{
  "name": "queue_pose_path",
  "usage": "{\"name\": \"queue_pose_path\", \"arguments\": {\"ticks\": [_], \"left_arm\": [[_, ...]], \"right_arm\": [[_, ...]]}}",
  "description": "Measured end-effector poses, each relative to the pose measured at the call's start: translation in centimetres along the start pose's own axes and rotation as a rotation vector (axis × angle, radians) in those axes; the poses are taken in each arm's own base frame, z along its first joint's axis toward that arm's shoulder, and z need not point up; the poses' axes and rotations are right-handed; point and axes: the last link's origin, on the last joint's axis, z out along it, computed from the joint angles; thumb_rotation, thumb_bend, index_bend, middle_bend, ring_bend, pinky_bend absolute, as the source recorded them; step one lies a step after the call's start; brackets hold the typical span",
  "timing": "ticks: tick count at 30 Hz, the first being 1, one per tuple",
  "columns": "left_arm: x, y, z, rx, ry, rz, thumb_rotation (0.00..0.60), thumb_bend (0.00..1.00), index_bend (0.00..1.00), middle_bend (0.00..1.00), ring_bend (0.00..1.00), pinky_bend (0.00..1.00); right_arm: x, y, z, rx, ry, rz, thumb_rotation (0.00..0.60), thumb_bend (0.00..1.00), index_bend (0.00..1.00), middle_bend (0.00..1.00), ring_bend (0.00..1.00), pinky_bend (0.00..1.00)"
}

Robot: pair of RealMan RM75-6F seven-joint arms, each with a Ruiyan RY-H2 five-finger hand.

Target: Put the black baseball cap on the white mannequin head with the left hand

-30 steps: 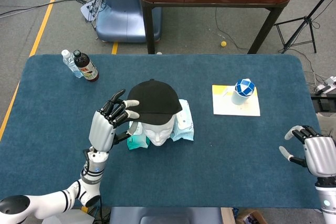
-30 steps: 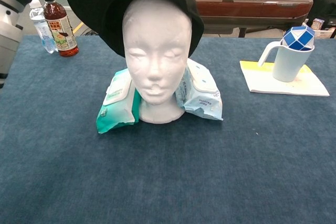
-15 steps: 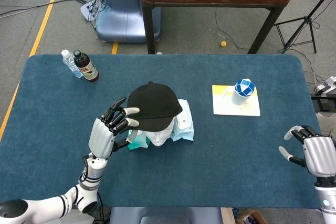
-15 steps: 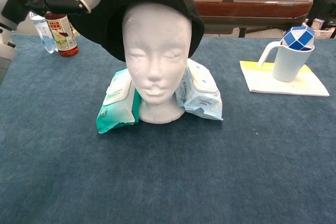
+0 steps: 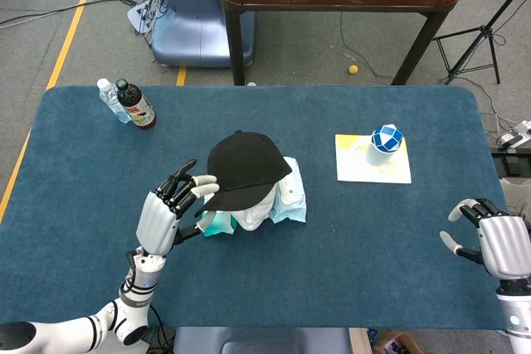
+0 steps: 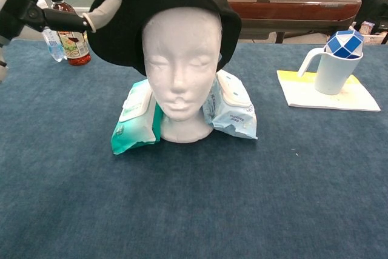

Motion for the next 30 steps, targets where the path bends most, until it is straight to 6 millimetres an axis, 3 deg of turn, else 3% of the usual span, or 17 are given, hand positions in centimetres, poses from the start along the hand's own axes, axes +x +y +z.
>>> {"name": "queue_pose_path", "arguments": {"ticks": [6,21,30], "left_arm": [[0.2,0.0,-0.2,0.020,-0.010,0.003,0.600,0.21,0.10,0.34,0.12,0.35],[0.9,-0.4,-1.7,0.065,-0.095,0.032,0.600,0.11,0.02,0.28,0.09,0.31],[2.2,-1.8,-3.0,0.166,-0.183,0.109,0.600,0.11,0.00,0.23,0.06,0.29]], "right_arm": [[0.0,0.0,0.0,0.000,0.001,0.002,0.600,0.20,0.54,0.48,0.38,0.65],[0.0,0.0,0.0,-0.001,0.001,0.003,0.600,0.20,0.54,0.48,0.38,0.65],[0.1,0.1,0.0,-0.005,0.002,0.002,0.600,0.20,0.53,0.48,0.38,0.65]]}}
